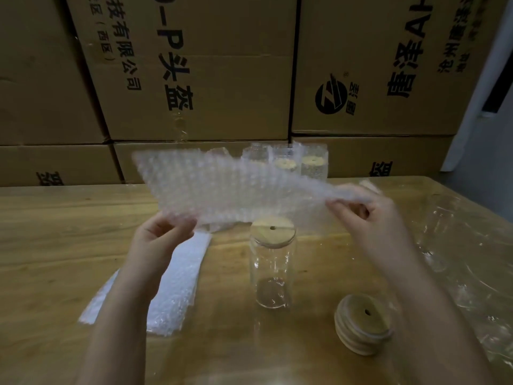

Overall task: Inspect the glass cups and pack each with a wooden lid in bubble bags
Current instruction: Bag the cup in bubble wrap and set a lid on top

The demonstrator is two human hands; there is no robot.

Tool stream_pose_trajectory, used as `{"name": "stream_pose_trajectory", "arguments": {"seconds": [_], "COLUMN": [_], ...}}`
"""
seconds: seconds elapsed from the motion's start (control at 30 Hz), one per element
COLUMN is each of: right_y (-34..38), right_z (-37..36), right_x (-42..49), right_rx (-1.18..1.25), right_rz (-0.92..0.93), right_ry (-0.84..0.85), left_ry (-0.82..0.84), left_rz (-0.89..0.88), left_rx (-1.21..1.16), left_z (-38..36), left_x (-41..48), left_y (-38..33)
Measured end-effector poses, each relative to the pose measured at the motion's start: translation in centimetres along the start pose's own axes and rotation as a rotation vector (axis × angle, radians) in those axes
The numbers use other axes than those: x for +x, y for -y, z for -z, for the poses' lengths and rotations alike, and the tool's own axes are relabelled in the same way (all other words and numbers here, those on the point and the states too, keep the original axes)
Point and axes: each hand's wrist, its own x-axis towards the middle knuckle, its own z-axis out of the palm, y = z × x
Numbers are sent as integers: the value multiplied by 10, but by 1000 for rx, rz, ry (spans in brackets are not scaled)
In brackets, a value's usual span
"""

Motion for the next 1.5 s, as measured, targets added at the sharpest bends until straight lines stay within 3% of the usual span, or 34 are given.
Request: {"name": "stream_pose_trajectory", "arguments": {"seconds": [0.07, 0.17, 0.3, 0.43, 0.57, 0.63, 0.83, 0.93, 1.1, 1.33, 1.5], "right_y": [3, 6, 5, 2, -2, 0, 16, 25, 32, 32, 31], "right_z": [5, 8, 6, 1, -6, -13, -40, -51, -64, -67, -67], "right_x": [-2, -4, -1, -1, -1, -2, -13, -20, -27, -28, -31], "right_rx": [-11, 237, 467, 568, 380, 310, 271, 231, 145, 203, 342], "right_rz": [-13, -60, -198, -205, -142, -124, 7, 148, 332, 295, 251], "right_ry": [74, 99, 179, 202, 63, 27, 34, 60, 92, 183, 269], "left_ry": [7, 148, 64, -110, -415, -436, 51, 207, 156, 115, 309], "left_rz": [-100, -238, -241, -26, 143, 147, 75, 66, -4, -18, 66], "left_rx": [32, 55, 49, 20, 26, 103, 216, 274, 414, 451, 454], "left_z": [4, 10, 14, 13, 12, 9, -26, -48, -64, -60, -55], "left_x": [0, -1, 0, 4, 11, 10, -17, -32, -42, -36, -38], "left_y": [-1, -2, -1, 9, 16, 10, -35, -52, -55, -50, -52]}}
